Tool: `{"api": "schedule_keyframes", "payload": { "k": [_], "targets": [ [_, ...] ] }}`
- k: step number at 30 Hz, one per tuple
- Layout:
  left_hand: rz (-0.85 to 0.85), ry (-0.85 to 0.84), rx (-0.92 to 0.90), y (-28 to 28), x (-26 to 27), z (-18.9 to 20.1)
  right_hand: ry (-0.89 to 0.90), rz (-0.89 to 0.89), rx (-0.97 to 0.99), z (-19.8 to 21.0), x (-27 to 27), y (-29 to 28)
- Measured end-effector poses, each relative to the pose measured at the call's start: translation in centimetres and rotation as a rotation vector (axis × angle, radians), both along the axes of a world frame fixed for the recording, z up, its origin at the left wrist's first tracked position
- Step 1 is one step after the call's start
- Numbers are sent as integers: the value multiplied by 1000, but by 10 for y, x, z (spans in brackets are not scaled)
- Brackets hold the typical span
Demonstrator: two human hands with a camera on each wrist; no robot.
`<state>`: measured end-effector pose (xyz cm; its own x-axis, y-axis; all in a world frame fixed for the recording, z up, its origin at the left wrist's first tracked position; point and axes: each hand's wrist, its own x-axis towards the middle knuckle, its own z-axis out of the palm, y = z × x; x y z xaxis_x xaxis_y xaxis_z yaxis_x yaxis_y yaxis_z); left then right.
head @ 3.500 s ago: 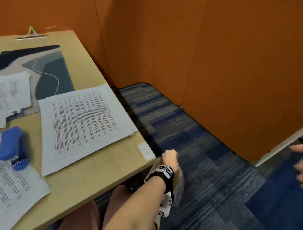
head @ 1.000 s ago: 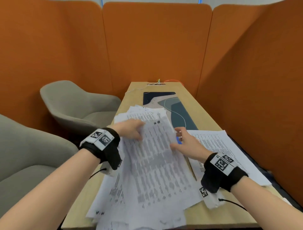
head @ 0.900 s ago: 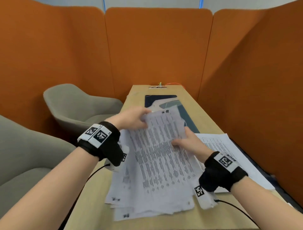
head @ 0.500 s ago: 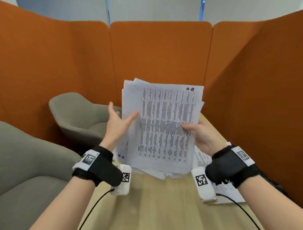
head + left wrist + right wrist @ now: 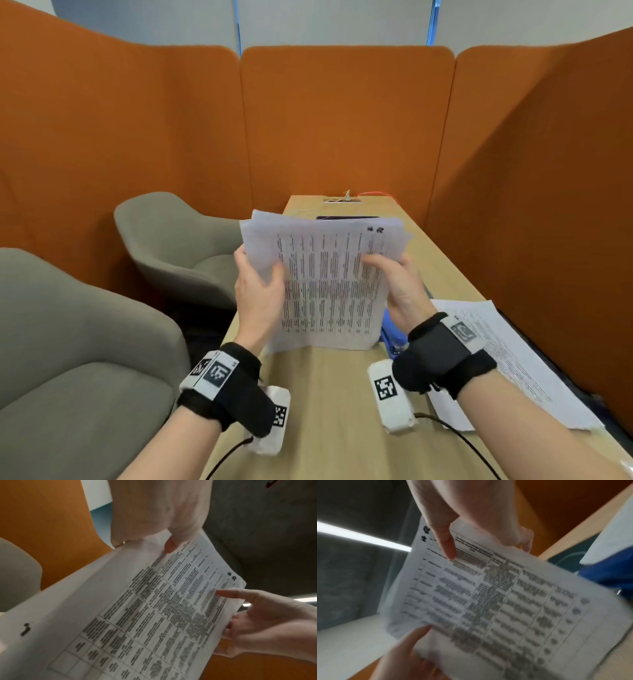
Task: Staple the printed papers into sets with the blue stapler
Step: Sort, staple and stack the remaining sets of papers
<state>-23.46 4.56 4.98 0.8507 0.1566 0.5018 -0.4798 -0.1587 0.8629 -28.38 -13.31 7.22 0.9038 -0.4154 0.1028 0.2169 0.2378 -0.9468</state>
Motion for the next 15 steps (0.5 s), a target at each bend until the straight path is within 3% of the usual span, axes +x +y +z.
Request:
{"api": "schedule_keyframes", "payload": {
  "k": [9, 15],
  "targets": [
    [16, -83, 5, -9, 5, 9, -48, 35, -10, 15, 6, 13],
    [50, -130, 85, -6, -2, 7, -72, -71, -140, 8, 11, 13]
  ]
}}
